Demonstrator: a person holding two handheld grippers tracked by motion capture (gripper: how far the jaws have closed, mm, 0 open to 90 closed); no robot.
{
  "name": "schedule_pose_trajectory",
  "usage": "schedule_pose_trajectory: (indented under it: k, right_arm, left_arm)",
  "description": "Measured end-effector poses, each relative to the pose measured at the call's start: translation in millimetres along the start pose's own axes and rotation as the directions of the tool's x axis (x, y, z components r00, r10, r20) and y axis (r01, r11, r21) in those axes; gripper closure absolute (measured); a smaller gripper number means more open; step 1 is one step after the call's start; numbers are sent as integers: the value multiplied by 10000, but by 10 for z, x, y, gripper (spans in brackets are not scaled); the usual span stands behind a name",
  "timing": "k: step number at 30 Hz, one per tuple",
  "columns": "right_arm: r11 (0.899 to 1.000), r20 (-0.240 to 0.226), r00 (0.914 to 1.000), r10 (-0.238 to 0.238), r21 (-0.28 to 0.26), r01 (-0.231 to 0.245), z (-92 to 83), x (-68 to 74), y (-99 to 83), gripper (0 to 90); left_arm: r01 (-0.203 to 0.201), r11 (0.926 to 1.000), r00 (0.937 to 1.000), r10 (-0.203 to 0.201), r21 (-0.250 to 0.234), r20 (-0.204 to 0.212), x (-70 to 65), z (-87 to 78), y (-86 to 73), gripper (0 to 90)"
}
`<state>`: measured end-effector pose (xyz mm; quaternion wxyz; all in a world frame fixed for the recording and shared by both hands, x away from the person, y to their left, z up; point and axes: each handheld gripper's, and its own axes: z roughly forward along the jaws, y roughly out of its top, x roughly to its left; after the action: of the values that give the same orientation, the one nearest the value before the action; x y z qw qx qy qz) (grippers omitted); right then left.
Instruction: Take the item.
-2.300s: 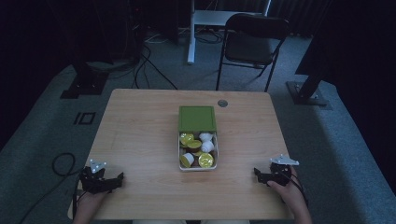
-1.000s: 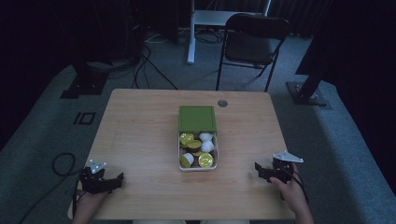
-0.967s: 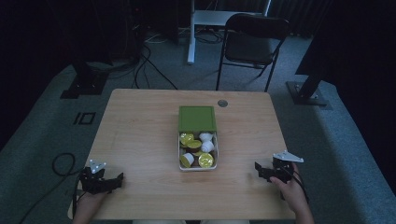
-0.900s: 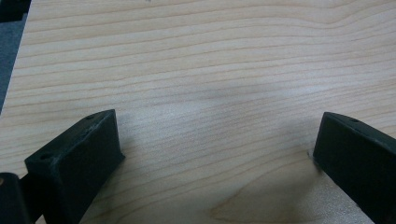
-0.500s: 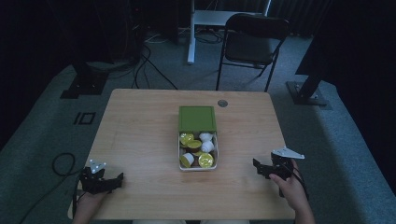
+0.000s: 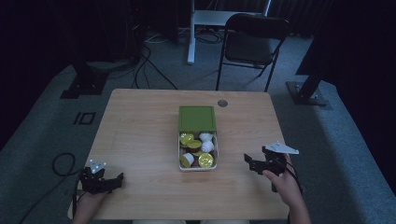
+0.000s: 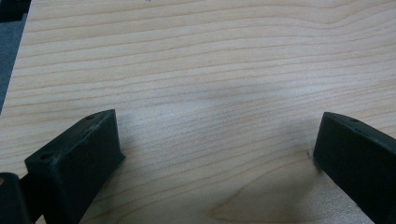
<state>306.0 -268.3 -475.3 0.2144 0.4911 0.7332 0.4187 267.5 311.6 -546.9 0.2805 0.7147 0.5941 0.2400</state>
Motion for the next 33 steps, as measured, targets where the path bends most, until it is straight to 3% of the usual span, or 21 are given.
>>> schedule_pose_trajectory:
  k: [16, 33]
  right_arm:
    - [9989, -473, 9983, -340, -351, 323, 52, 236, 229, 136]
    - [9964, -1259, 9902, -611, -664, 531, 110, 507, 418, 142]
  left_arm:
    - [12, 10000, 10000, -12, -11, 2, -1, 1, 0, 10]
    - [8, 10000, 10000, -8, 3, 7, 0, -1, 0, 9]
